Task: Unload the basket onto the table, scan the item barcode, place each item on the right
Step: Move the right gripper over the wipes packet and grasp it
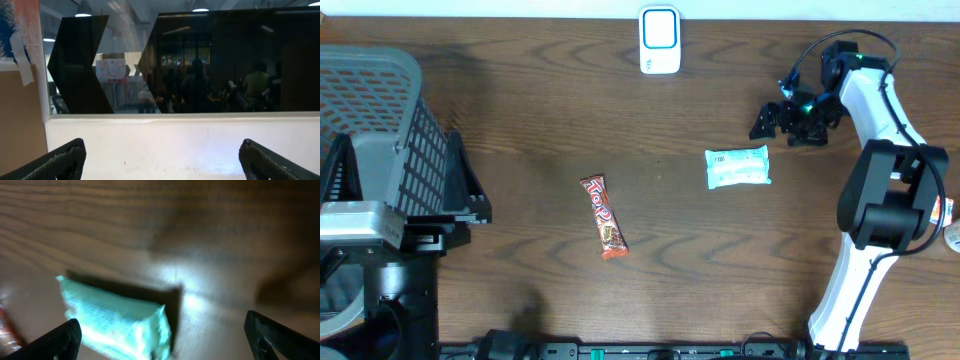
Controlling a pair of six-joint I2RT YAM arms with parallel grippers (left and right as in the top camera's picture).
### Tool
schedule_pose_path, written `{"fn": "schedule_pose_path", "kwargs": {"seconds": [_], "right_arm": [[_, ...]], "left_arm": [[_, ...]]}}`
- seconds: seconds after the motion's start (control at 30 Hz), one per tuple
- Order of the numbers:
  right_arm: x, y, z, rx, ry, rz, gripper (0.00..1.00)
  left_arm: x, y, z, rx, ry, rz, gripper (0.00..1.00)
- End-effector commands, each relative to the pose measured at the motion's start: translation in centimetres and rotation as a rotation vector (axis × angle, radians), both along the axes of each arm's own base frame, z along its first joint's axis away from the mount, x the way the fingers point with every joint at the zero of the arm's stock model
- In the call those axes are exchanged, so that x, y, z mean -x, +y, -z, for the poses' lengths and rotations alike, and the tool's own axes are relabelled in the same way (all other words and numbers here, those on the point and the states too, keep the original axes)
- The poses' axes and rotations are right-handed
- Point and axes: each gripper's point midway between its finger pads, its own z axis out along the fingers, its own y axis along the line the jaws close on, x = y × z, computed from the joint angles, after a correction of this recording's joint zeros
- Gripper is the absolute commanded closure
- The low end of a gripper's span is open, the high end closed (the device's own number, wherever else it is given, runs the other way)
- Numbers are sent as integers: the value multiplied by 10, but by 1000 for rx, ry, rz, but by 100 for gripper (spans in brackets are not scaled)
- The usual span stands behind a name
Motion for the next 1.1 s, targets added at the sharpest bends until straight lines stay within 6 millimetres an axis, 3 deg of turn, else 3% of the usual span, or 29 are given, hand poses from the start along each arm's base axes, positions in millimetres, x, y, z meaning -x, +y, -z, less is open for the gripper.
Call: {"fn": "schedule_pose_path", "kwargs": {"seconds": [0.0,0.1,0.27,0.33,0.4,0.43,0.53,0.67,0.9,1.07], "right_arm": [[-3,7,17,54,-40,-135,1],[-3,14,26,69,-44,-196,1],[9,43,37,62,-13,-308,1],[19,52,38,61,10,-362,13],[28,56,38,71,38,-400,35],[36,55,38,96,73,-415,51],[52,52,36,112,143,-427,81],[66,53,31,91,211,-395,99],[74,83,8,-94,238,-328,99],[70,131,-44,-425,223,-208,98]], "left_arm": [[3,-1,-1,-2,-8,7,2],[3,-1,-1,-2,-8,7,2],[2,-1,-1,-3,-5,7,2],[2,-1,-1,-3,-5,7,2],[2,-1,-1,-5,-5,6,2],[2,0,-1,-6,-5,4,2],[2,0,-1,-5,-5,2,2],[2,0,-1,-5,-5,2,2],[2,0,-1,-5,-5,2,2],[2,0,-1,-5,-5,2,2]]}}
